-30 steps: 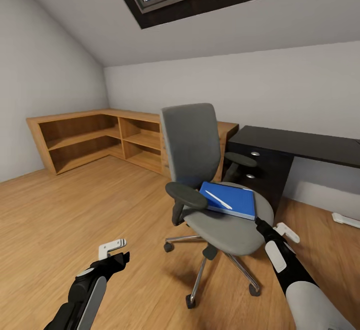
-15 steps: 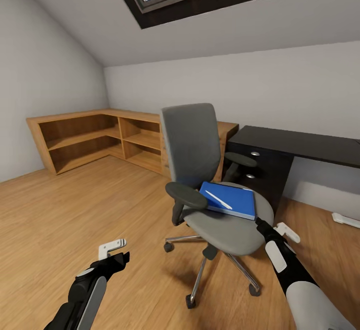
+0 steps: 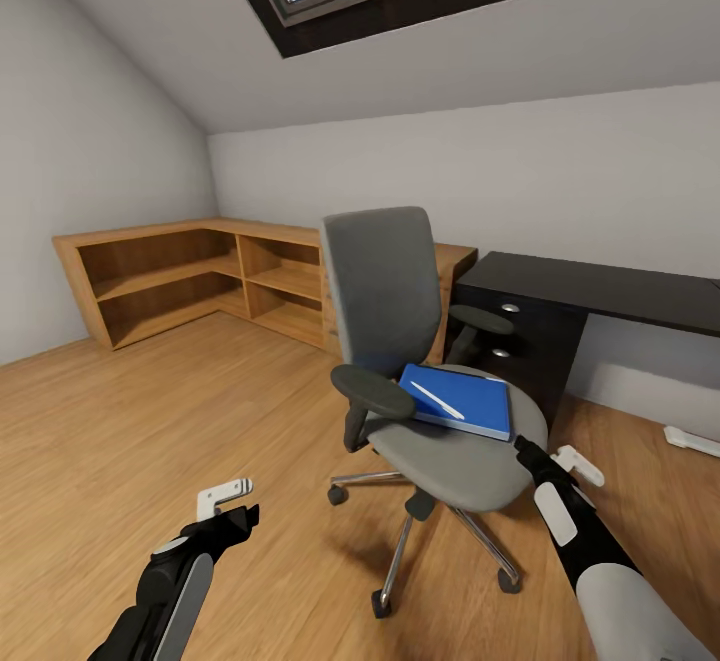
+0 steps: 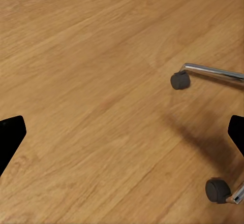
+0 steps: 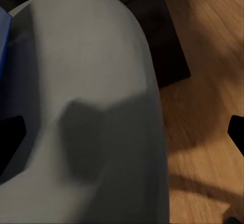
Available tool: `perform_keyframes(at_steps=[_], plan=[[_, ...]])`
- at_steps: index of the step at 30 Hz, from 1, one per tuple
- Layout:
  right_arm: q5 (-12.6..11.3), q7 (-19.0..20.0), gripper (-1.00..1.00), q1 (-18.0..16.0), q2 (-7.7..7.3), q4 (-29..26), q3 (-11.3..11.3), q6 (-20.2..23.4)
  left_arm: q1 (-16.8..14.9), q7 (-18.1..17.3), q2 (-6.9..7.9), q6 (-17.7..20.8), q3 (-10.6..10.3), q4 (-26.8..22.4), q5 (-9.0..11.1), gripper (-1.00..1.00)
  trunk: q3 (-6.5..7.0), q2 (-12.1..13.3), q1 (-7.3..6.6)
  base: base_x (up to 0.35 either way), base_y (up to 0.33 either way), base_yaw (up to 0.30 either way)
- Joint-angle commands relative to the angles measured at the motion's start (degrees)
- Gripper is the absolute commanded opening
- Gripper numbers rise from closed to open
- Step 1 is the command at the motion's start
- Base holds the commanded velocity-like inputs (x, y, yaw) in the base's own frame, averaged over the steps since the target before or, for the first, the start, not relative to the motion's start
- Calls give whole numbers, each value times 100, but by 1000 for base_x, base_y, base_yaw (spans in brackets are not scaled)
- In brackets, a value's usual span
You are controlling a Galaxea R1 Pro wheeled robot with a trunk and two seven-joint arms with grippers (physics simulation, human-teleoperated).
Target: In the bedroom, organize the workspace by keeping the computer under the desk, ensuring the monitor is on the desk, placing the keyboard on the desk next to the monitor, placing the mouse on the desk next to the keyboard, moving the folder from the swivel chair onto the desk next to the mouse, stacking the notebook on top of the folder with the pen on top of the notebook, and positioning the swivel chair next to the desk.
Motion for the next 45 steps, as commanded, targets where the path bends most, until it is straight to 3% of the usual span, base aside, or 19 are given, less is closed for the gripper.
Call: perform_keyframes(at_steps=[1,20,28,29,31,34,36,37,38,45], plan=[[-60,-16,100,-2,-4,-4,6,-7,-3,46,-1,17,0,-7,60,100,-6,-3,-1,0,0,0],[-79,-10,100,-2,-94,-5,-170,1,-3,46,-1,15,0,-11,60,100,-6,-3,-1,0,0,0],[-432,77,100,-2,-281,-8,-172,114,-3,45,-1,17,0,-7,60,100,-6,-3,-1,0,0,0],[-545,387,100,-2,-381,-11,-171,463,-3,46,-1,17,-1,-7,60,100,-6,-3,-1,0,0,0],[-587,761,100,-2,-486,-12,-173,842,-3,46,-1,17,-3,-7,60,100,-6,-3,-1,0,0,0],[-622,1705,100,-1,-759,-8,-177,1705,-3,46,-1,17,-6,-7,60,100,-6,-3,-1,0,0,0],[-633,1987,100,-2,-851,-6,-211,1956,-3,46,-1,17,-7,-7,60,100,-6,-3,-1,0,0,0],[-638,2051,100,-2,-874,-6,-242,2026,-3,46,-1,17,-8,-7,60,100,-6,-3,-1,0,0,0],[-754,2222,100,-1,-936,10,-506,2314,-3,46,-1,17,-8,-7,60,100,-6,-3,-1,0,0,0],[-1005,2291,100,-1,-966,33,-765,2914,-3,46,-3,10,-9,-12,60,100,-6,-3,-1,0,0,0]])
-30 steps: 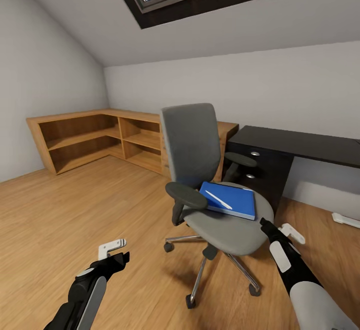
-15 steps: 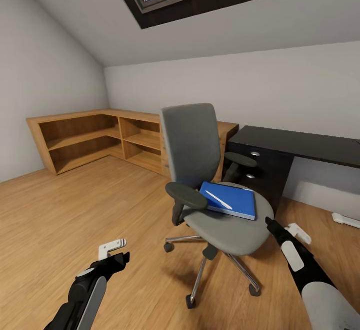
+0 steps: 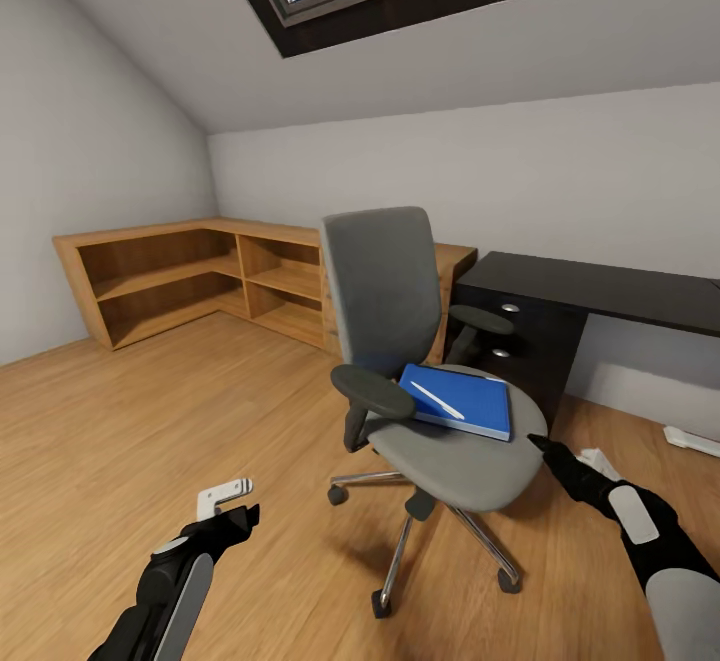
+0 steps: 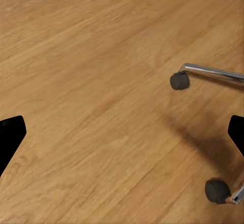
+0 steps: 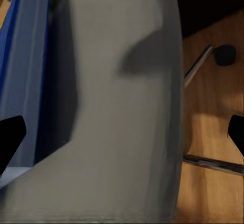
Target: In the bedroom, organize the workspace by keeping the computer under the desk, ensuring the monitor is on the desk, placing the keyboard on the desk next to the monitor, placing the mouse on the desk next to the keyboard, moving the folder from the swivel chair onto the desk next to the mouse, stacking the notebook on top of the folder with the pen on top of the notebook, and positioning the swivel chair next to the desk.
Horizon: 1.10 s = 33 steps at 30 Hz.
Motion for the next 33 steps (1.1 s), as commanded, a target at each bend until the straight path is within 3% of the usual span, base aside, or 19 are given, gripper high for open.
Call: perform_keyframes(at_steps=[1,6,12,26,33], plan=[[-29,18,100,-5,1,-1,-38,129,-3,47,-3,17,-3,-8,60,100,-6,-3,-1,0,0,0],[-91,35,100,-5,-7,4,-87,690,-3,47,-6,15,-8,-10,60,100,-6,-3,-1,0,0,0],[-101,40,100,-5,-14,4,-94,974,-3,47,-7,15,-10,-34,62,100,-6,-3,-1,0,0,0],[-96,41,100,-3,-4,4,-95,1028,-3,41,-8,12,-18,-46,61,100,-6,-3,-1,8,0,0],[-95,46,100,-2,2,4,-95,1010,-3,38,-8,7,-27,-46,64,100,-6,-3,-1,266,0,0]])
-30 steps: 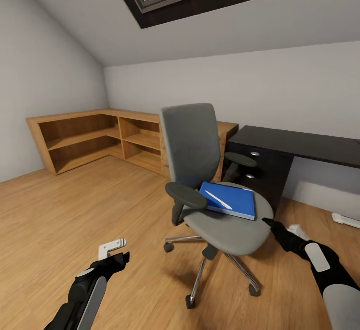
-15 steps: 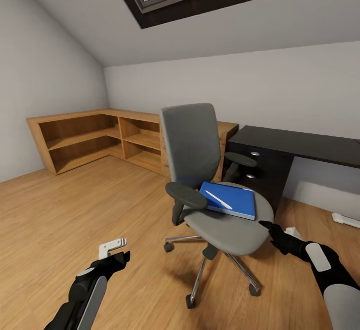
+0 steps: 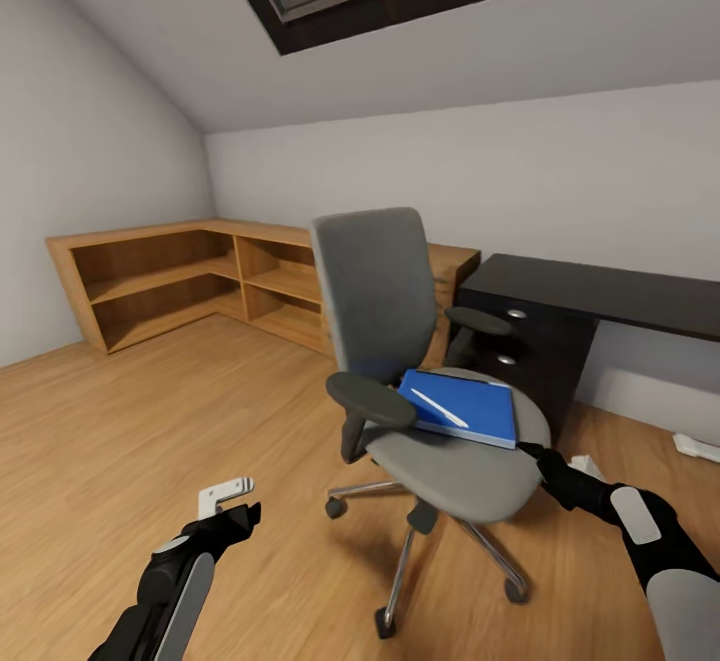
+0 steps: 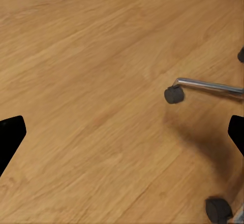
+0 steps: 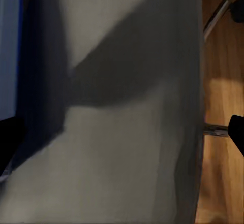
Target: In the bedroom, organize the workspace by keeping the computer under the desk, ensuring the monitor is on the desk, placing the keyboard on the desk next to the monitor, placing the mouse on the desk next to the keyboard, moving the folder from the swivel chair onto the desk next to the mouse, stacking the notebook on top of the folder with the pen on top of the notebook, and positioning the swivel chair next to the desk.
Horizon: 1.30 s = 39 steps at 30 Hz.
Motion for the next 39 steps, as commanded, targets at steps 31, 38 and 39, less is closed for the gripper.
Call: perform_keyframes(at_steps=[31,38,39], plan=[[-5,23,100,-5,28,-10,-26,48,-3,58,0,25,0,-6,64,100,-6,-2,1,87,0,0],[3,23,100,-2,36,-10,-23,32,-3,58,-3,25,-4,-3,64,100,-6,-2,1,-56,0,11],[4,23,100,-2,36,-10,-22,30,-3,58,-3,25,-4,-4,65,100,-6,-2,1,-39,0,84]])
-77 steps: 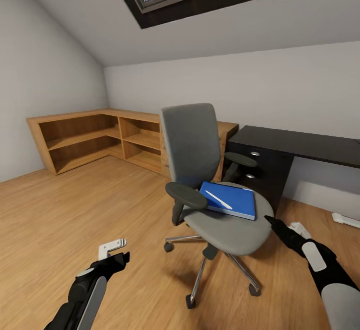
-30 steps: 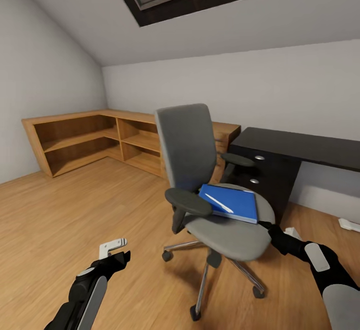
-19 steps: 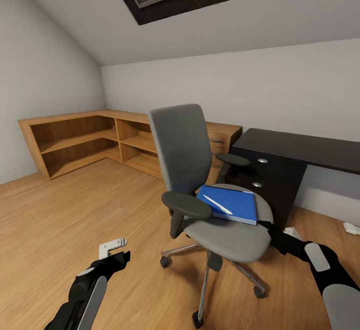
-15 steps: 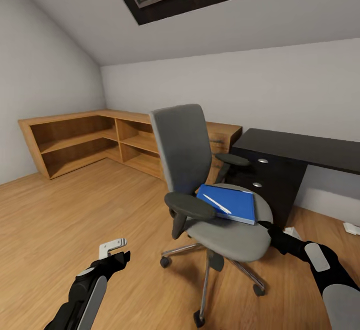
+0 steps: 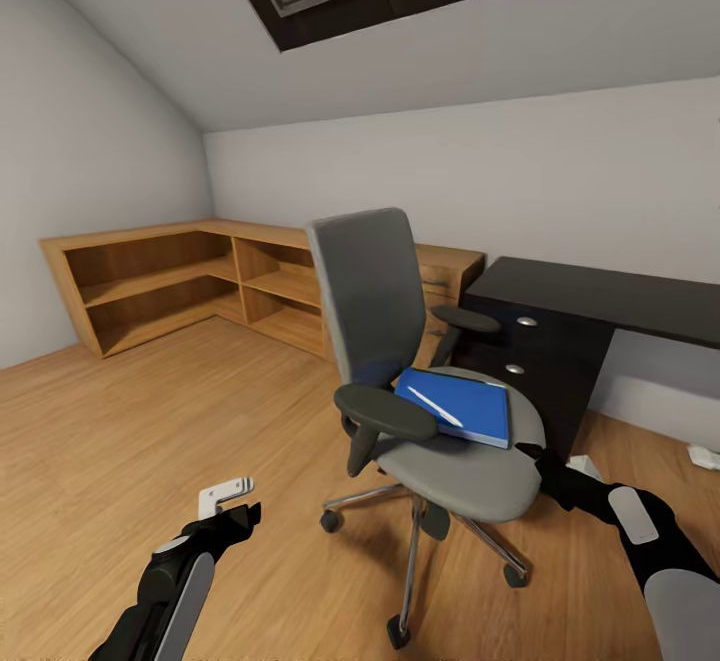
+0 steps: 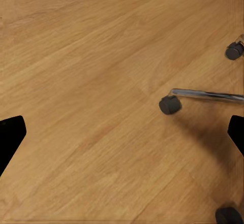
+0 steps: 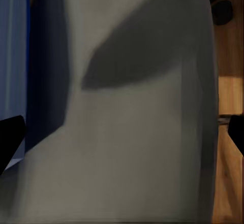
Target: In the bedroom, organize the workspace by keeping the computer under the desk, ensuring the monitor is on the desk, placing the keyboard on the desk next to the monitor, placing the mouse on the desk next to the keyboard, moving the folder from the swivel chair onto the desk next to the mouse, stacking the notebook on top of the folder with the pen on top of the notebook, and positioning the swivel chair next to the desk.
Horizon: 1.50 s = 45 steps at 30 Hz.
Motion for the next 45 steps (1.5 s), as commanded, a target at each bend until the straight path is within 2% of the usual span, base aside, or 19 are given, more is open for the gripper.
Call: perform_keyframes(at_steps=[1,45], plan=[[-71,30,100,-6,6,-3,-22,42,-4,49,1,16,-4,-7,57,100,-6,-3,-2,-20,0,168],[-70,43,100,-6,24,5,-20,38,-4,33,-7,16,-5,-6,58,100,-6,-3,-2,13,0,257]])
